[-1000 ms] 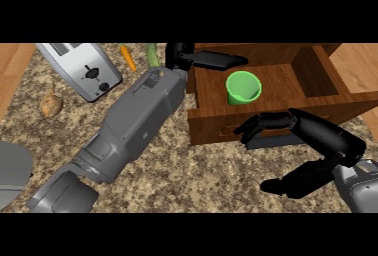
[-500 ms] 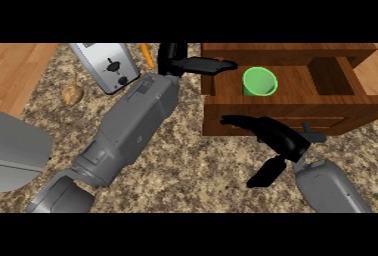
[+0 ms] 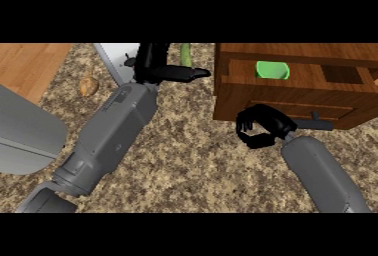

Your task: Pick up the cup, place it into the drawer and close the drawer

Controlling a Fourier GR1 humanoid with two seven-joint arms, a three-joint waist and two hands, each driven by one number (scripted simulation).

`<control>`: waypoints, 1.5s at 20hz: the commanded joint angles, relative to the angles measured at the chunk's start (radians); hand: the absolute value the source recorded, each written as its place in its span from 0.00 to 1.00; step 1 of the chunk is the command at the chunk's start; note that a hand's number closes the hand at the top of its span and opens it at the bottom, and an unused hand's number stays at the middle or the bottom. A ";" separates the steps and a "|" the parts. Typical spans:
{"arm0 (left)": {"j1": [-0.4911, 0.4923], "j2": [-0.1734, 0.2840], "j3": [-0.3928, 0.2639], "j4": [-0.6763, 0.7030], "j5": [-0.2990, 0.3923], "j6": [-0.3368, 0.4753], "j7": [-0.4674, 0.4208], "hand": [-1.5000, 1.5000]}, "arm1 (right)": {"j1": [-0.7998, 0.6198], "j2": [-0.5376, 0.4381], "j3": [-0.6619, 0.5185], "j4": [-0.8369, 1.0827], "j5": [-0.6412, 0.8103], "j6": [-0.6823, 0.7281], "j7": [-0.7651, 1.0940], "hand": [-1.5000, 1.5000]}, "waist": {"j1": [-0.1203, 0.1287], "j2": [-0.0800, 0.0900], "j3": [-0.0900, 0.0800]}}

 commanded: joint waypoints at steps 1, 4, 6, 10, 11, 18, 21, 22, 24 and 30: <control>0.050 -0.011 -0.007 -0.064 0.003 0.000 0.002 0.00 | -0.128 0.029 -0.088 0.210 -0.015 -0.073 -0.087 1.00 | 0.039 0.010 0.006; 0.111 0.047 -0.012 -0.103 0.004 -0.058 0.005 0.00 | -0.186 -0.034 -0.159 0.288 -0.036 -0.098 -0.152 1.00 | 0.057 0.012 0.006; 0.097 0.053 -0.013 -0.110 0.004 -0.053 0.032 0.00 | -0.254 -0.057 -0.207 0.335 -0.063 -0.098 -0.175 1.00 | 0.064 0.021 0.007; 0.120 0.088 -0.007 -0.133 0.011 -0.089 0.043 0.00 | -0.350 -0.085 -0.263 0.418 -0.077 -0.133 -0.167 1.00 | 0.074 0.031 0.007; 0.153 0.079 -0.029 -0.152 -0.006 -0.072 0.033 0.00 | -0.330 -0.106 -0.268 0.430 -0.077 -0.136 -0.176 1.00 | 0.091 0.025 0.008; 0.176 0.107 -0.027 -0.175 0.011 -0.146 0.049 0.00 | -0.403 -0.141 -0.329 0.413 -0.147 -0.073 -0.119 1.00 | 0.116 0.038 0.006; 0.184 0.124 -0.032 -0.181 0.010 -0.155 0.070 0.00 | -0.394 -0.172 -0.331 0.400 -0.155 -0.040 -0.125 1.00 | 0.124 0.038 0.006; 0.190 0.126 -0.027 -0.180 0.012 -0.160 0.061 0.00 | -0.398 -0.178 -0.332 0.389 -0.162 -0.027 -0.133 1.00 | 0.126 0.042 0.005; 0.191 0.124 -0.025 -0.192 0.018 -0.169 0.061 0.00 | -0.392 -0.192 -0.340 0.380 -0.174 -0.011 -0.128 1.00 | 0.130 0.041 0.005; 0.210 0.124 -0.029 -0.206 0.020 -0.187 0.059 0.00 | -0.382 -0.204 -0.356 0.348 -0.210 0.036 -0.118 1.00 | 0.140 0.042 0.004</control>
